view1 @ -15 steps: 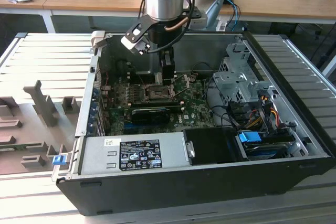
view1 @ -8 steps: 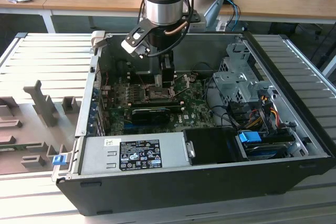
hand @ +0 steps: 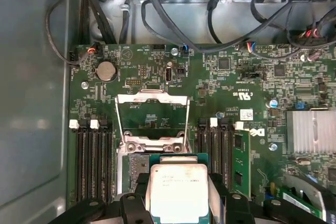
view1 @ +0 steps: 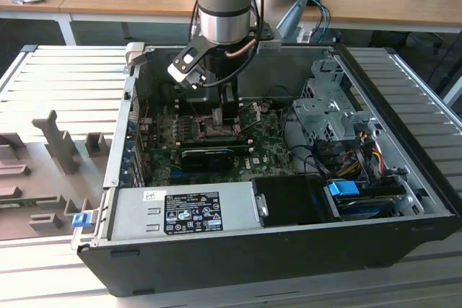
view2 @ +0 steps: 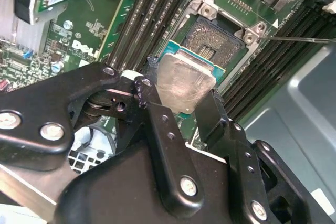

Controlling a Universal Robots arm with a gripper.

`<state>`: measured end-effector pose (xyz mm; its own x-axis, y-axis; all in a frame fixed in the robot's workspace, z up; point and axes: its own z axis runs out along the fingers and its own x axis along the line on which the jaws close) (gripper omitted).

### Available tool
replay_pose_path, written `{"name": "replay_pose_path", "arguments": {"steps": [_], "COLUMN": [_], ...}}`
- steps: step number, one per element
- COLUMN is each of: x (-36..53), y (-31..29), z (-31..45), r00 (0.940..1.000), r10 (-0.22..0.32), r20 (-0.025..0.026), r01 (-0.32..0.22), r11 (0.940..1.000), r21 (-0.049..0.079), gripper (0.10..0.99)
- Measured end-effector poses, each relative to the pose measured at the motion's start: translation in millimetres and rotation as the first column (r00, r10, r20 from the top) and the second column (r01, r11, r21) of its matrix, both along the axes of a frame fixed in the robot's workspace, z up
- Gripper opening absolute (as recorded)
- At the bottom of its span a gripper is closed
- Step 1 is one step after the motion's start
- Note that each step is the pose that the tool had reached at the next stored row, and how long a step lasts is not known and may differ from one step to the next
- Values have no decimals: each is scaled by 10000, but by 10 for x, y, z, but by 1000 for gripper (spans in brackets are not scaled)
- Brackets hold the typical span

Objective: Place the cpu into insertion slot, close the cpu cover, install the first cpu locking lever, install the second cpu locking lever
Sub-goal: 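Place the cpu into insertion slot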

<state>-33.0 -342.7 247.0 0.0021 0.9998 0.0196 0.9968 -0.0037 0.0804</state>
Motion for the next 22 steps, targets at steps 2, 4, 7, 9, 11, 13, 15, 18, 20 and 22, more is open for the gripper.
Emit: {"name": "replay_pose_path", "arguments": {"steps": [2,4,7,9,11,13,15,18,20,22], "x": [-1,-43,-105,-114,-123,-122,-122,-122,-122,-123], "y": [16,97,149,179,187,211,211,212,212,212], "z": [-28,-76,-176,-237,-290,-337,-347,-371,-386,-400], "r00": [10000,10000,10000,10000,10000,10000,9999,9996,9996,9997], "r10": [-2,38,68,70,39,27,-118,-271,-272,-232], "r20": [-2,1,-1,0,0,-1,-1,0,0,0], "r01": [2,-38,-68,-70,-39,-27,118,271,272,232], "r11": [10000,10000,10000,10000,10000,10000,9999,9996,9996,9997], "r21": [-2,2,0,-1,1,0,0,-4,-4,-4], "gripper": [529,529,529,529,529,529,529,529,529,529]}}
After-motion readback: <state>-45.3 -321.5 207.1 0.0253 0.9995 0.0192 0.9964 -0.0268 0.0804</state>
